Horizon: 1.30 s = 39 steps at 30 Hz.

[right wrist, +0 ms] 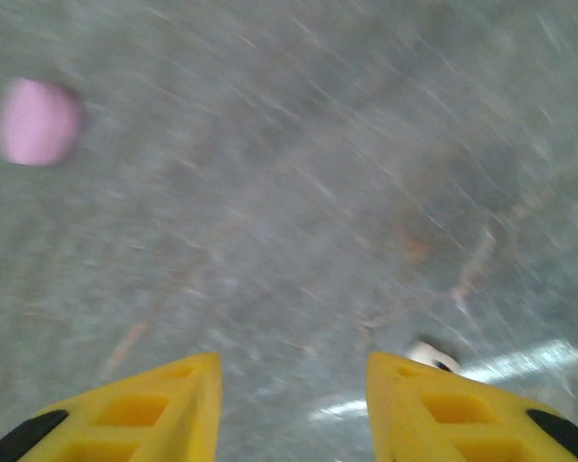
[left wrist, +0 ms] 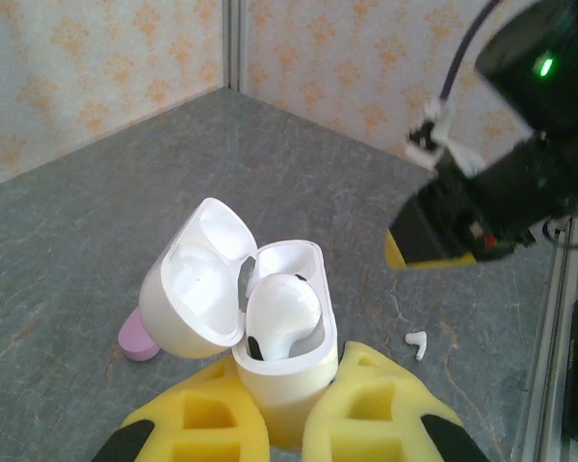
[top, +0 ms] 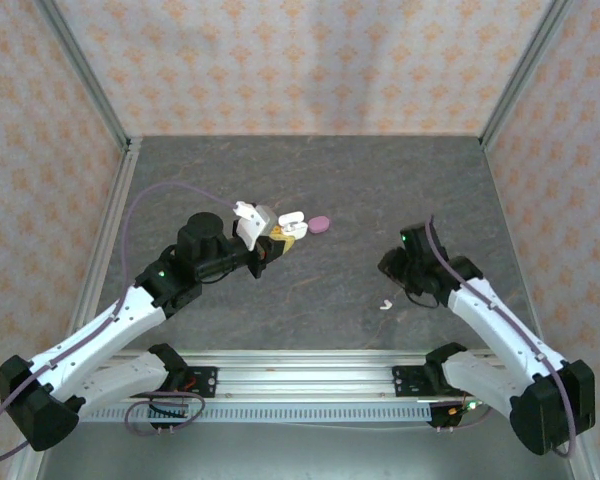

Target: Insert the wireless bluetooth earbuds into the charging case

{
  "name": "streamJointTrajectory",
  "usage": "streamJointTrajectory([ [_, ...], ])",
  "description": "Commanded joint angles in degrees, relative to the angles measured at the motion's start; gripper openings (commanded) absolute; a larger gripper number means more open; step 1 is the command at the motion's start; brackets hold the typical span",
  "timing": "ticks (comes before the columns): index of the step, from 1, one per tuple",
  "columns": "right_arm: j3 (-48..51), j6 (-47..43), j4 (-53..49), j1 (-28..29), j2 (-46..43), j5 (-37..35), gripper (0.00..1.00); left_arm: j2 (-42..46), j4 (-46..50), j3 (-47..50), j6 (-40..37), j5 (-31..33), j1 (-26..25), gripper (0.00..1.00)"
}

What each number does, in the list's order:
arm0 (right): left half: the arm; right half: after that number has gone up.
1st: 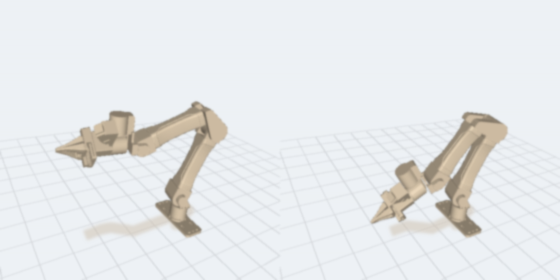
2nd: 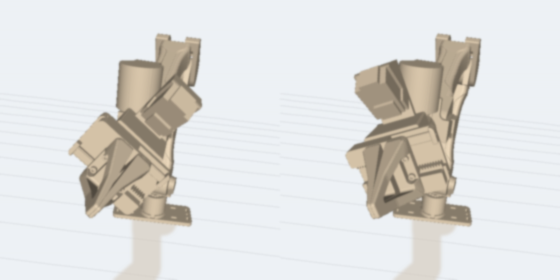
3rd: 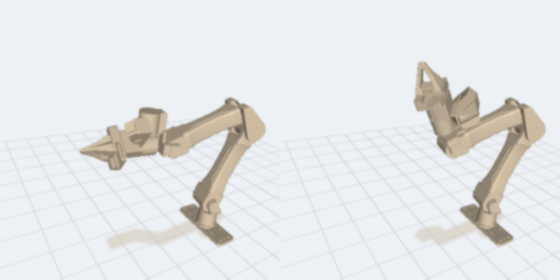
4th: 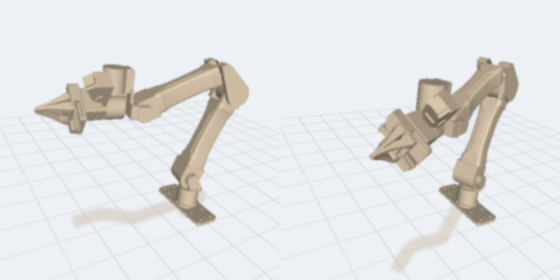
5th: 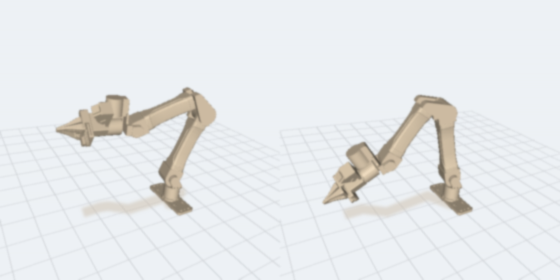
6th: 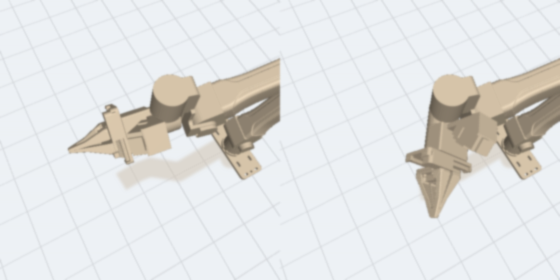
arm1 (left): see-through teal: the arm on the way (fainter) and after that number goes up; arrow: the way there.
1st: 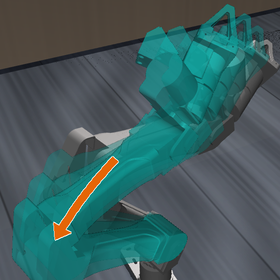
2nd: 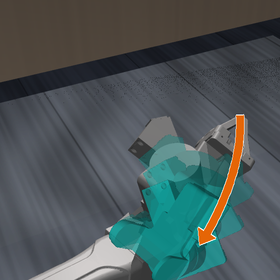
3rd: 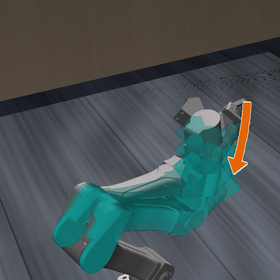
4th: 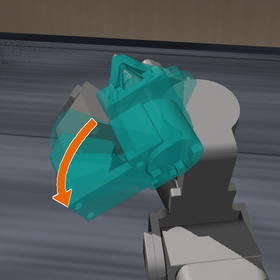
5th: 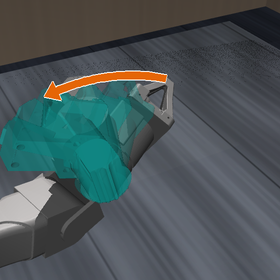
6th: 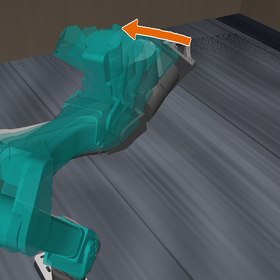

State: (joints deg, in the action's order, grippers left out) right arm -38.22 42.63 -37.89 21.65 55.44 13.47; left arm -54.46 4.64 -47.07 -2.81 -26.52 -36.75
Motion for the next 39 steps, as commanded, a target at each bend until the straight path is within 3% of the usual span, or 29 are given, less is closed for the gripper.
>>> streamJointTrajectory([
  [1, 5.0, 5.4, 0.4, -0.5, -2.1, 2.4, 0.42, 0.6, -0.6, 0.5, 0.2, 0.5, -0.3, 0.00],
  [16, 13.8, 8.4, 7.1, -0.5, -0.7, 2.8, 0.33, 0.1, 0.2, 0.7, -0.6, 1.3, -0.3, 0.00],
  [36, 12.2, 2.9, 9.4, -0.4, 6.5, 2.0, 0.29, 0.2, 1.0, 0.1, -0.7, 1.9, -0.3, 0.00],
  [39, 10.4, 0.6, 9.2, -0.4, 8.2, 1.6, 0.24, 0.4, 1.3, 0.0, -0.8, 2.0, -0.3, 0.00],
])
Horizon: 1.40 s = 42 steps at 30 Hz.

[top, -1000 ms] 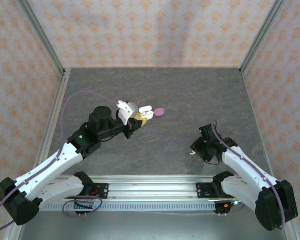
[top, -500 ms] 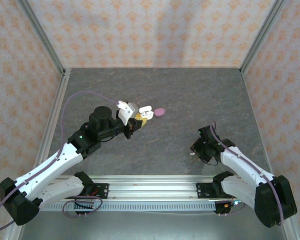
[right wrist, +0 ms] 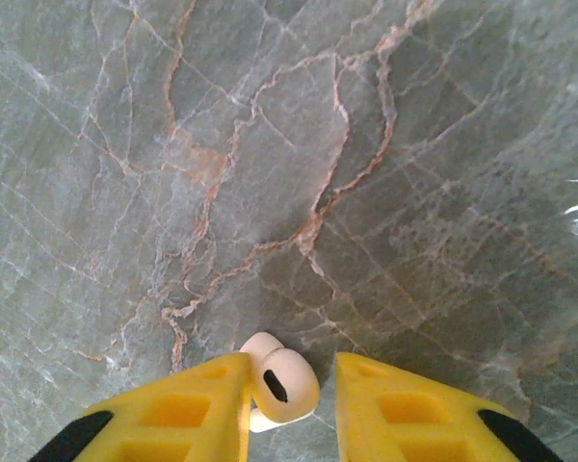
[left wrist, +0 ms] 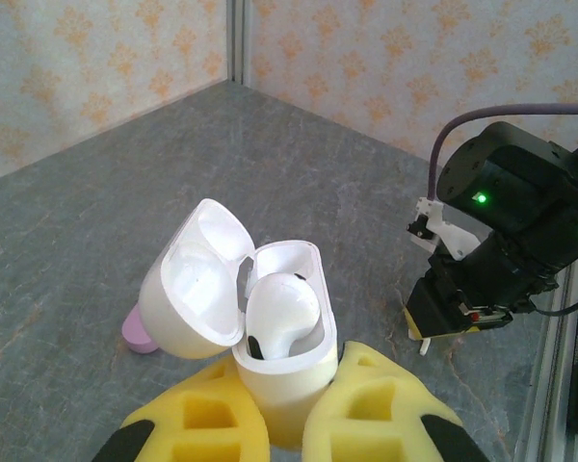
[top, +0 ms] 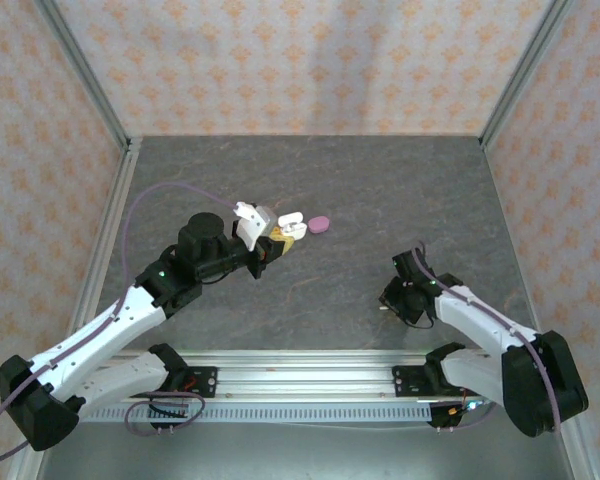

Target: Insert the wireless bluetooth earbuds into the charging case

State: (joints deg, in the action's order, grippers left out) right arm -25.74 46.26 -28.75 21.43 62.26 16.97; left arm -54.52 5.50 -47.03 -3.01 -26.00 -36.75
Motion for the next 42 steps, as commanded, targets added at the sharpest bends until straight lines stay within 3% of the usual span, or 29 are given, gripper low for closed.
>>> streamJointTrajectory([
  [1, -2.9, -4.1, 0.1, -0.2, 2.2, -1.7, 0.23, 0.5, 0.7, -0.2, -0.7, 1.5, -0.3, 0.00],
  [9, -13.0, -18.1, -4.2, 1.1, 10.8, 0.6, 0.20, 1.9, 2.1, 0.1, -1.0, 2.3, -0.3, 0.00],
  [17, -28.8, -35.0, -11.5, 7.3, 25.1, 3.7, 0.19, 3.2, 3.9, 0.2, -1.8, 3.1, -0.3, 0.00],
  [27, -45.9, -53.8, -25.1, 14.6, 43.6, -2.6, 0.18, 6.2, 7.7, 1.0, -3.6, 5.4, -0.3, 0.00],
  [30, -47.4, -56.3, -25.2, 14.9, 44.4, -2.4, 0.21, 6.4, 8.9, 0.5, -4.3, 5.8, -0.3, 0.00],
  [36, -47.7, -56.8, -25.3, 14.9, 42.5, -1.7, 0.43, 5.9, 8.8, 0.5, -4.4, 6.0, -0.3, 0.00],
  [40, -48.2, -50.8, -25.2, 14.1, 38.3, -1.1, 0.45, 5.6, 7.8, 0.5, -3.8, 5.7, -0.3, 0.00],
  [42, -48.5, -43.4, -25.5, 12.9, 35.8, -2.2, 0.46, 5.6, 7.5, 0.6, -3.5, 5.5, -0.3, 0.00],
])
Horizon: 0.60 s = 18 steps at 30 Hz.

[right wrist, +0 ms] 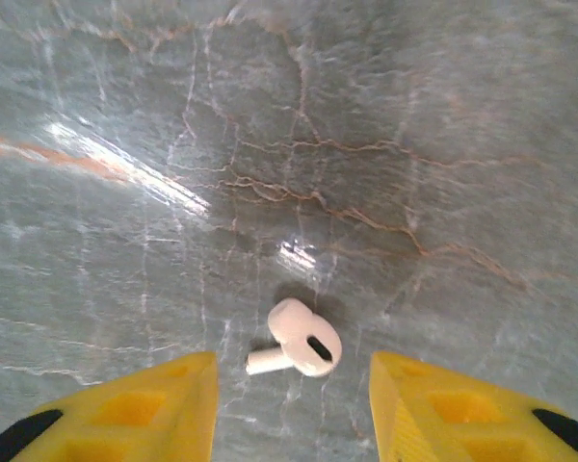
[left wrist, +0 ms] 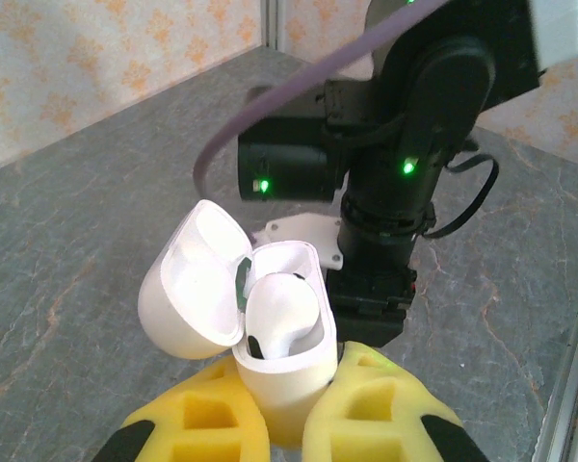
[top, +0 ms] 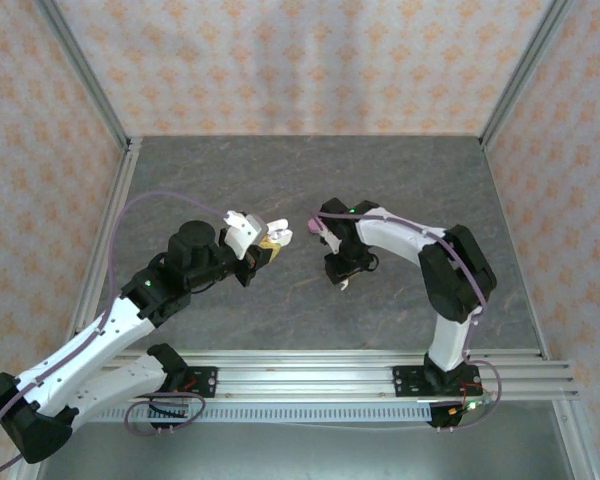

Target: Insert the wireless bluetooth earbuds into the charging case

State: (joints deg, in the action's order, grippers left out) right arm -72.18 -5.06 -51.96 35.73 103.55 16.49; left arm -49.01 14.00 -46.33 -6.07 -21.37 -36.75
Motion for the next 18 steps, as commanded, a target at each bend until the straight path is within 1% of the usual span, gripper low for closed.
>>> streamJointTrajectory([
  [1, -1.9, 11.4, -2.4, -2.0, -6.5, -1.5, 0.46, 0.0, -1.1, -0.2, -0.4, 0.8, -0.3, 0.00],
  [4, 2.2, 25.7, 0.6, -3.2, -11.3, -1.2, 0.47, 0.0, -1.4, -0.1, -0.2, 0.6, -0.4, 0.00],
  [6, 7.5, 34.6, 5.7, -3.2, -15.0, -0.5, 0.47, -0.1, -2.2, 0.1, -0.1, 0.4, -0.3, 0.00],
  [9, 13.3, 42.5, 11.8, -2.7, -17.9, -2.5, 0.48, -0.8, -2.9, 0.0, 0.0, -0.3, -0.3, 0.00],
  [11, 14.2, 43.9, 12.9, -2.0, -17.0, -3.5, 0.51, -1.3, -3.0, -0.2, -0.1, -0.9, -0.3, 0.00],
  [14, 12.3, 43.4, 11.4, -0.8, -13.7, -5.1, 0.54, -2.0, -2.4, -0.9, -0.5, -1.7, -0.3, 0.00],
  [18, 11.0, 43.1, 11.5, -0.1, -10.3, -5.3, 0.54, -2.0, -2.3, -0.9, -0.9, -1.7, -0.3, 0.00],
])
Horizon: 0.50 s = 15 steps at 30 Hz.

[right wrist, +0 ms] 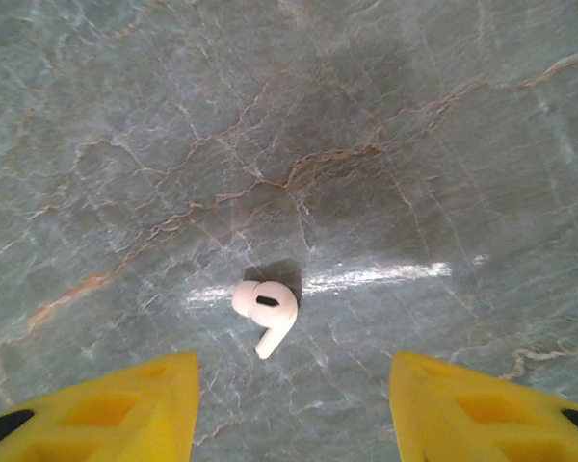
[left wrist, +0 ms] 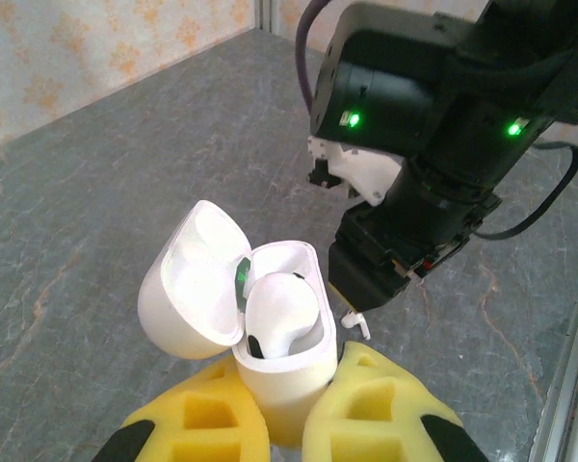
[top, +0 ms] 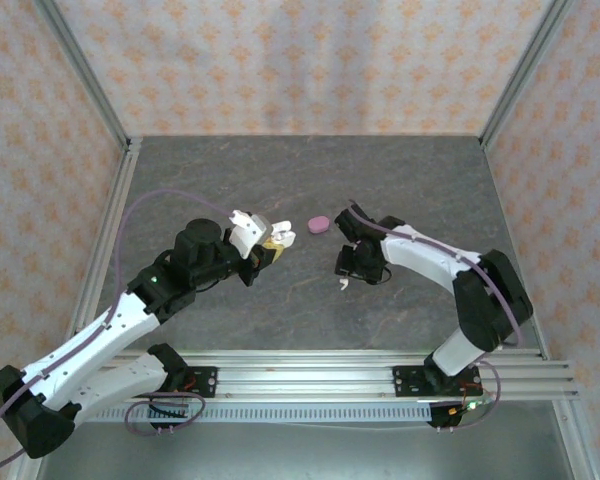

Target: Insert the wireless bluetooth earbuds into the charging case

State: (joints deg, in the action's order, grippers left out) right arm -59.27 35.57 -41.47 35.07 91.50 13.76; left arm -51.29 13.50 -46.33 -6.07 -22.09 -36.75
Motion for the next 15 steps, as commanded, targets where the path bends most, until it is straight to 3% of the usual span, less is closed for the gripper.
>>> streamJointTrajectory([
  [1, -2.1, 2.2, 1.1, 0.7, 2.5, -2.7, 0.53, 0.4, -1.9, -0.7, -0.8, -1.0, -0.3, 0.00],
  [15, -7.4, -0.8, -0.5, 1.4, 10.5, -2.3, 0.43, 1.2, -1.8, 0.4, -1.3, 0.2, -0.3, 0.00],
])
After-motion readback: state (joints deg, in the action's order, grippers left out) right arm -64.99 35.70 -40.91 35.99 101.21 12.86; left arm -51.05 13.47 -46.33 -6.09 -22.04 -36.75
